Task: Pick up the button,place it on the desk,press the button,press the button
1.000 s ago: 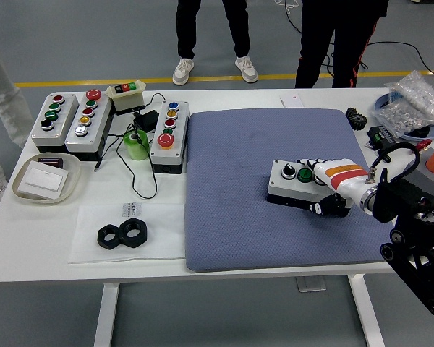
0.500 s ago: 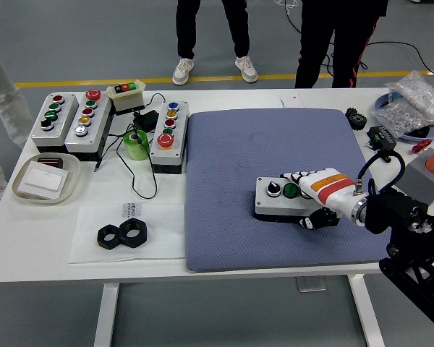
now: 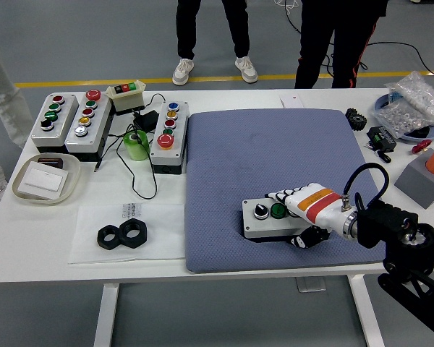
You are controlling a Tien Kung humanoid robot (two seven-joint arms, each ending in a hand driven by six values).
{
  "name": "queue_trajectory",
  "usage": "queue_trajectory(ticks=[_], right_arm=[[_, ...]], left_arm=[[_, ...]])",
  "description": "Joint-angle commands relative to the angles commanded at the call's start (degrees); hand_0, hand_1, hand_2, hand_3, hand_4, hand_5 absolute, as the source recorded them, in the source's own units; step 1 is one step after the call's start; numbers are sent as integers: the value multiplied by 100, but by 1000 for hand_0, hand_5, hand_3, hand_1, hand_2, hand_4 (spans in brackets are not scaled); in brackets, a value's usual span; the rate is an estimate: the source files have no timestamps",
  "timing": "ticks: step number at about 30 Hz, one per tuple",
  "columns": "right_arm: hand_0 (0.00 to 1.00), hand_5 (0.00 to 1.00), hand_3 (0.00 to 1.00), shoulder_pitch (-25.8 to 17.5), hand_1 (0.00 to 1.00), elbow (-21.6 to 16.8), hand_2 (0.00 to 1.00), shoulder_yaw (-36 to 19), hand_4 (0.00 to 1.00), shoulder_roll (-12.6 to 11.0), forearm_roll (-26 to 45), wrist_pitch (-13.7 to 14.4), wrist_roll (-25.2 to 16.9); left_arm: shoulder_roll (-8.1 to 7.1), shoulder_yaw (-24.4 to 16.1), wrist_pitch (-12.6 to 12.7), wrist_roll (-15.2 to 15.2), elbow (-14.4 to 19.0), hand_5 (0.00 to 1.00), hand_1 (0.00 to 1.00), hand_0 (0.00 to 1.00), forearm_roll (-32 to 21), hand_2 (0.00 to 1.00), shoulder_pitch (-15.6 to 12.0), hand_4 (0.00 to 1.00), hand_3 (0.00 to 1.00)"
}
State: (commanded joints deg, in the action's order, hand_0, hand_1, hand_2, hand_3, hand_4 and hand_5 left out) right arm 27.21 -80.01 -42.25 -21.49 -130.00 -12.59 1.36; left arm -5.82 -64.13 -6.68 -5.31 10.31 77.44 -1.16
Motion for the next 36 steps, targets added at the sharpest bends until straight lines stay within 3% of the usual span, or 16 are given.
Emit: queue_trajectory(ticks=[1, 2, 7, 8, 13, 14, 25, 26, 36], right_arm=[[347, 2, 542, 7, 353, 12, 350, 27, 417, 2, 0, 0, -4], [360, 2, 641, 14, 408, 38, 406, 47, 454, 10, 0, -12, -12], [360, 2, 641, 6, 408, 123, 406, -32, 454, 29, 0, -85, -69], [747, 2, 850, 4, 800, 130, 762, -44, 648, 31, 0, -93, -72], [747, 2, 850, 0, 800, 135, 762, -169, 648, 46, 0, -55, -62], [794, 2, 851, -2, 836, 116, 826, -190, 674, 41, 0, -50, -62], [801, 8, 851, 18, 843, 6, 846, -271, 683, -24, 0, -15, -91], [872, 182, 881, 21, 886, -11, 910, -283, 815, -33, 0, -13, -93], [893, 221, 899, 0, 904, -232, 924, -406, 833, -97, 0, -79, -107]], left_arm=[[0, -3, -1, -2, 0, 998, 912, 741, 3, 985, -3, 610, 946], [1, -1, -1, -3, 0, 998, 912, 741, 4, 985, -7, 611, 946], [-2, 35, -3, -3, 0, 998, 912, 741, -28, 985, -9, 611, 946], [-2, 39, -3, -3, 0, 998, 912, 742, -32, 985, -10, 610, 946], [-3, 36, -11, -4, 0, 998, 912, 742, -24, 985, -8, 610, 946], [-4, 37, -12, -2, 0, 998, 912, 742, -23, 985, -10, 611, 946], [-1, 38, -11, -1, 0, 998, 913, 742, -39, 985, 8, 611, 946], [0, 32, -10, -2, 0, 998, 912, 742, -34, 985, 11, 612, 946], [0, 35, -10, 2, 0, 998, 912, 742, -59, 985, 8, 612, 946]])
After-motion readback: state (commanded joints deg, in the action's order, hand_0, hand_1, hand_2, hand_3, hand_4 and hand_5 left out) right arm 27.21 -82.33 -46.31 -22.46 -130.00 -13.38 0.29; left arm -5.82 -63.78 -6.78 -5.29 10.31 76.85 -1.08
